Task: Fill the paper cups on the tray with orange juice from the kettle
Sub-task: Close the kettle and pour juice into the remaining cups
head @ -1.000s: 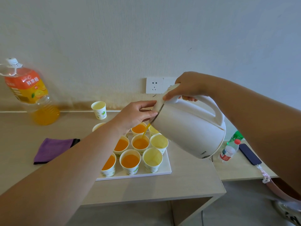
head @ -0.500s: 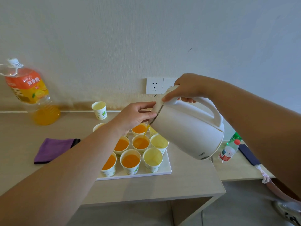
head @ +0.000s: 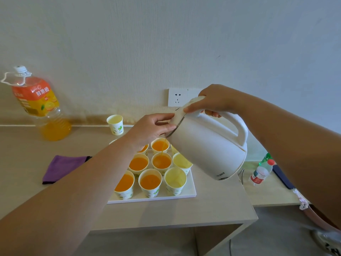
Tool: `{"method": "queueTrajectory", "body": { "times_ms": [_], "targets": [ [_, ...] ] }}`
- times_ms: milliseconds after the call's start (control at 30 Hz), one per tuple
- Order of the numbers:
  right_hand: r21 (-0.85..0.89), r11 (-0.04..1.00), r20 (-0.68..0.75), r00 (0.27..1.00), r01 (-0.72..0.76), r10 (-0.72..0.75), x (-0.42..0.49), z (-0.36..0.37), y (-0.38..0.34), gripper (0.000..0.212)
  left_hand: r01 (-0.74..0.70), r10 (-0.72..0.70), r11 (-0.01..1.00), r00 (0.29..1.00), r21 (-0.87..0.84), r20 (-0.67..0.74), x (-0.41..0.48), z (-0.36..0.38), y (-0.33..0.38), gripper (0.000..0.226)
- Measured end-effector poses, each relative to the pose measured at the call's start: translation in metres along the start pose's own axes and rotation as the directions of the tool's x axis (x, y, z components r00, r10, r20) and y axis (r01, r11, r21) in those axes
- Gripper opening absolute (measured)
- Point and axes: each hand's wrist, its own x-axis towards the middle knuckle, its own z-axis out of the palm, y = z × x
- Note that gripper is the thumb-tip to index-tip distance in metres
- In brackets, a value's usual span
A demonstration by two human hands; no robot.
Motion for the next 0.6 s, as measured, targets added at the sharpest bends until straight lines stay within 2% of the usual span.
{"method": "queueTrajectory", "body": {
  "times_ms": [267,600],
  "targets": [
    [0.166,0.986,-0.07,0.997,0.004,0.008,0.001,-0.002,0.017,0.048,-0.135,0.145,0.967,0.989,0.218,-0.03,0.003,-0.001,0.018,0.035],
    [0.187,0.982,-0.109,0.993,-0.018,0.039,0.0,-0.007,0.037,0.047,-0.161,0.157,0.955,0.987,0.25,0.036,0.022,0.014,0.027,0.038]
  ]
}}
